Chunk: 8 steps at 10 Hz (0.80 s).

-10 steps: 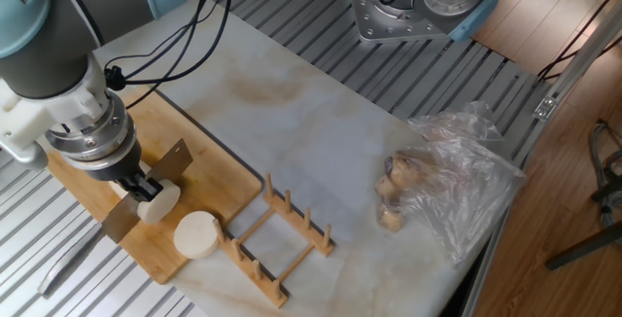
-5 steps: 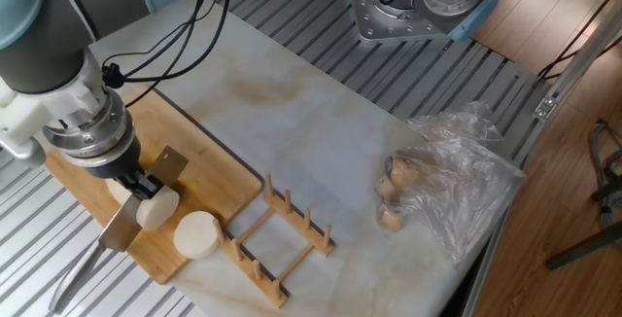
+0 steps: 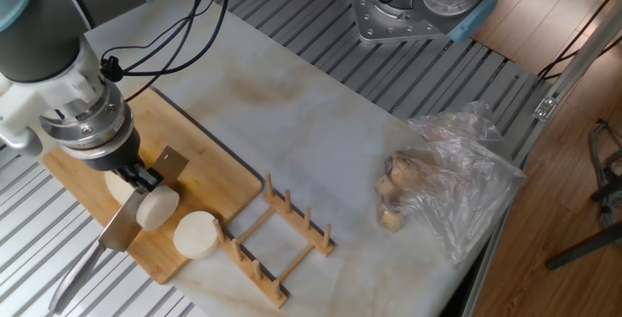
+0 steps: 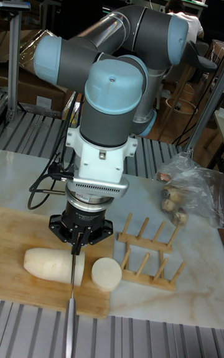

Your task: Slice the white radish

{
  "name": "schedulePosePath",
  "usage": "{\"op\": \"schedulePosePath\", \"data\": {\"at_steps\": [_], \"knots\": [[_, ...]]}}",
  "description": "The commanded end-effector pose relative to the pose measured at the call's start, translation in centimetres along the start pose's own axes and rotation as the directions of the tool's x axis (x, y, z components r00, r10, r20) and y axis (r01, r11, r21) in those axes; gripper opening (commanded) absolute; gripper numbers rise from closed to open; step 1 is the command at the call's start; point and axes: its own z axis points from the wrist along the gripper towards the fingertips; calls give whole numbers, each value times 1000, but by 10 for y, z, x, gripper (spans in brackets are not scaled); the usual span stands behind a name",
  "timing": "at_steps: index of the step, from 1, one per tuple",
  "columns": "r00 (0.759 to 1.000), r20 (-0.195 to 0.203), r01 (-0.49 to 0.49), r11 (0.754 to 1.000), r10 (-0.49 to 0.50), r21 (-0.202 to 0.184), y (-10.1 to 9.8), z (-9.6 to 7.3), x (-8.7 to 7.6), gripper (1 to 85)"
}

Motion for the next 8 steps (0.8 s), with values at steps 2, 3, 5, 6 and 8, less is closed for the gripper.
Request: {"op": "schedulePosePath", "data": {"at_steps": [2, 3, 5, 6, 8], "knots": [[1000, 9, -11, 1000, 11, -10, -1, 3, 0, 90], [1000, 16, -6, 1000, 6, -5, -2, 2, -2, 93], [1000, -4, -23, 1000, 23, -2, -3, 2, 3, 13], [1000, -16, -20, 1000, 20, -5, -2, 0, 7, 13], [999, -47, -1, 1000, 0, -17, 1, -4, 16, 13]]}}
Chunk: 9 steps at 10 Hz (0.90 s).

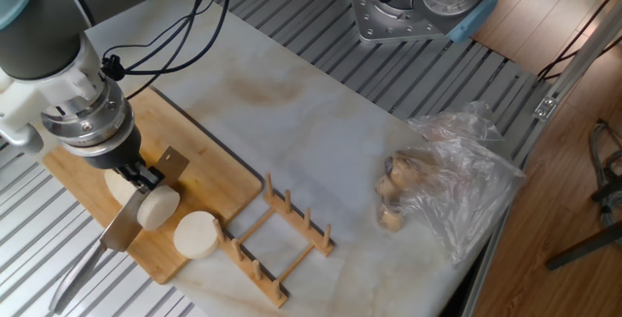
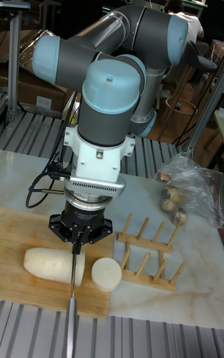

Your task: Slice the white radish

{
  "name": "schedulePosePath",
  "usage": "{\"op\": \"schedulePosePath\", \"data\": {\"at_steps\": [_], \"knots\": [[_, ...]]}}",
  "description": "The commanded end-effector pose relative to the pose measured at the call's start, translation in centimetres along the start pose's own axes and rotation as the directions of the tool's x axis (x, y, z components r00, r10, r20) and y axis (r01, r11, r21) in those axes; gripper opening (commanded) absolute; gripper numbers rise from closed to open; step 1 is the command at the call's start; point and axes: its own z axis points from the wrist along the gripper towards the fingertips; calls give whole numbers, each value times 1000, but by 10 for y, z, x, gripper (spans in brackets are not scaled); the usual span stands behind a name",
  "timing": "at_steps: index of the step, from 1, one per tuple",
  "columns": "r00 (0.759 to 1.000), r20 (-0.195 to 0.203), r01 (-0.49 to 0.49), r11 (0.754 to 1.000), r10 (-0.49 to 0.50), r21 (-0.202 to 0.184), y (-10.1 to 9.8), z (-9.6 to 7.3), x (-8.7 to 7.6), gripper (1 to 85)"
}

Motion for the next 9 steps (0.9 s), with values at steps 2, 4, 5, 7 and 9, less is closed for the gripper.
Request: {"op": "schedulePosePath", "data": {"at_steps": [2, 4, 5, 7, 9], "knots": [[1000, -29, 8, 1000, -9, -19, 9, 6, 8, 13], [998, -57, 29, 999, -31, -33, 6, 12, 16, 13], [997, -70, 34, 999, -36, -29, 4, 9, 20, 13], [996, -80, 37, 999, -39, -34, 4, 7, 24, 13], [995, -89, 37, 999, -39, -34, 4, 8, 26, 13]]}}
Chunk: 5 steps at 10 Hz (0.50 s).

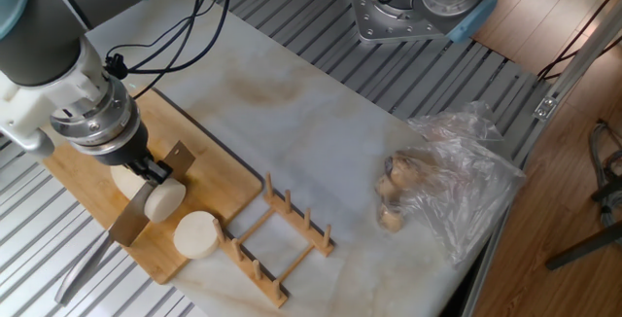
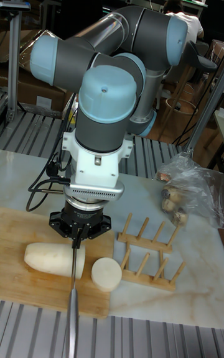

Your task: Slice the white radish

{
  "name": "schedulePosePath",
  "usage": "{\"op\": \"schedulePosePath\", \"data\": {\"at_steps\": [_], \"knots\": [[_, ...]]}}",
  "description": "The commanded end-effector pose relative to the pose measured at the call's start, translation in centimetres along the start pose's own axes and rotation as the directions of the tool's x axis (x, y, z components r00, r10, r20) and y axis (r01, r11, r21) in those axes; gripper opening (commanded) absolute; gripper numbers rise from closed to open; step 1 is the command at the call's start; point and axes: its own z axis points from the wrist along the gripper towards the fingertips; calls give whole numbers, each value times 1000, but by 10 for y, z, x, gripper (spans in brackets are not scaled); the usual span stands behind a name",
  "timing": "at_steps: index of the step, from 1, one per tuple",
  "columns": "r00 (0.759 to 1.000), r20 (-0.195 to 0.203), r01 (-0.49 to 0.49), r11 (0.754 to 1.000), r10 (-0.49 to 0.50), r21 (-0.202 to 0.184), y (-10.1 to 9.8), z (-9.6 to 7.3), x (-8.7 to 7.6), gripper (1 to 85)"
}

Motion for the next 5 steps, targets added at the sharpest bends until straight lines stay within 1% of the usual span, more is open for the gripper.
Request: {"op": "schedulePosePath", "data": {"at_steps": [1, 2, 3, 5], "knots": [[1000, -16, 6, 1000, -6, -17, 2, 3, 5, 13], [1000, -20, 6, 1000, -7, -22, 2, 5, 6, 13], [1000, -29, 3, 1000, -3, -20, 2, 4, 8, 13], [999, -34, -8, 1000, 7, -20, 5, 4, 10, 13]]}}
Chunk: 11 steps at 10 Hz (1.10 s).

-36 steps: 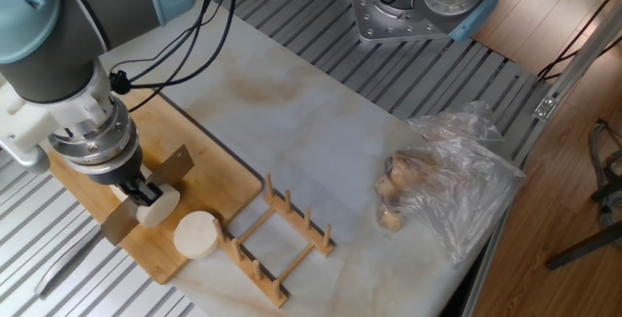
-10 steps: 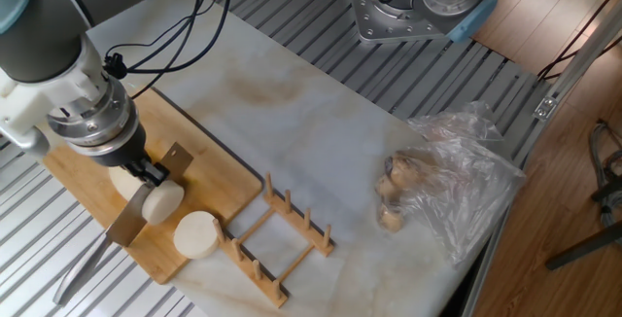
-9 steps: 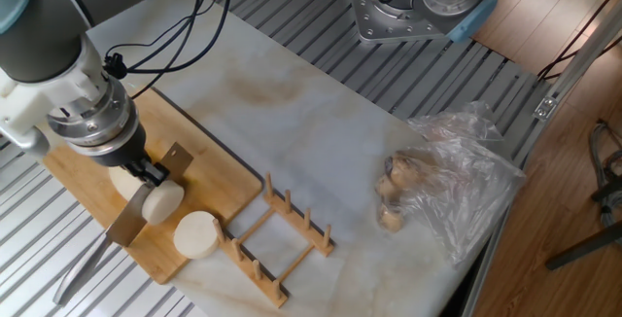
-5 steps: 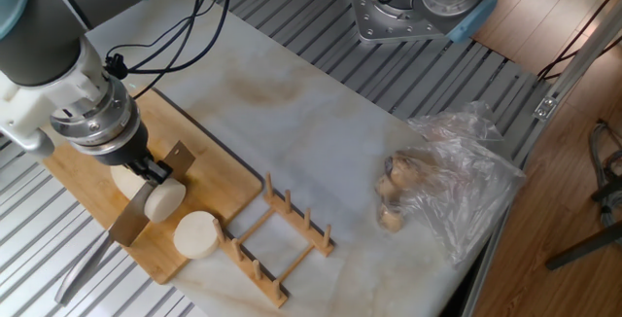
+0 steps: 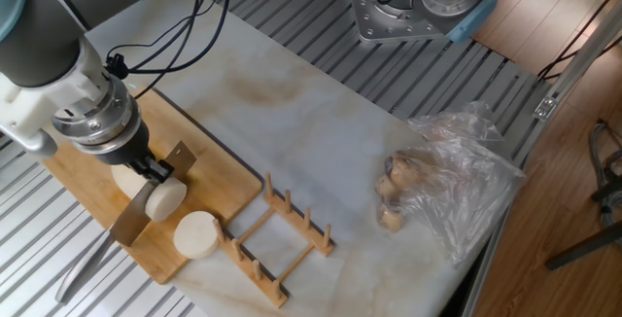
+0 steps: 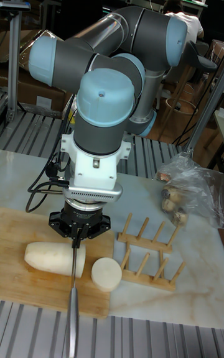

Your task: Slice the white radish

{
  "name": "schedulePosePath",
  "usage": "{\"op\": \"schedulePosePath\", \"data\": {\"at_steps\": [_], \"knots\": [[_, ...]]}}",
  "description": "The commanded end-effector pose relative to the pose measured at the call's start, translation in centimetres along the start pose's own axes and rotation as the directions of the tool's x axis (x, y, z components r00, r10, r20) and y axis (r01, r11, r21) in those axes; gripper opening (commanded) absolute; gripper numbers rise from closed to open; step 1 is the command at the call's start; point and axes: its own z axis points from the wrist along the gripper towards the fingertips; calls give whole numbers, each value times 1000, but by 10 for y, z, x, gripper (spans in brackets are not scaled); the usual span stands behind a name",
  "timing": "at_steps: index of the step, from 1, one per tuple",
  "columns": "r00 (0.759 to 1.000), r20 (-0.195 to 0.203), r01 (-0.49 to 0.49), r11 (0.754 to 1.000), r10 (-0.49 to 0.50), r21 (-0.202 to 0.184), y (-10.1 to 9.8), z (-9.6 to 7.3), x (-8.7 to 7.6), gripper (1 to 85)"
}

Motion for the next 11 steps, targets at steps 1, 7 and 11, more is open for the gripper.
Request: {"op": "schedulePosePath", "data": {"at_steps": [1, 7, 11], "knots": [[1000, -9, -12, 1000, 12, -13, 5, 0, 3, 13], [1000, -12, -29, 999, 28, -18, 12, 7, 4, 13], [999, -21, -36, 999, 36, -20, 15, 12, 7, 13]]}}
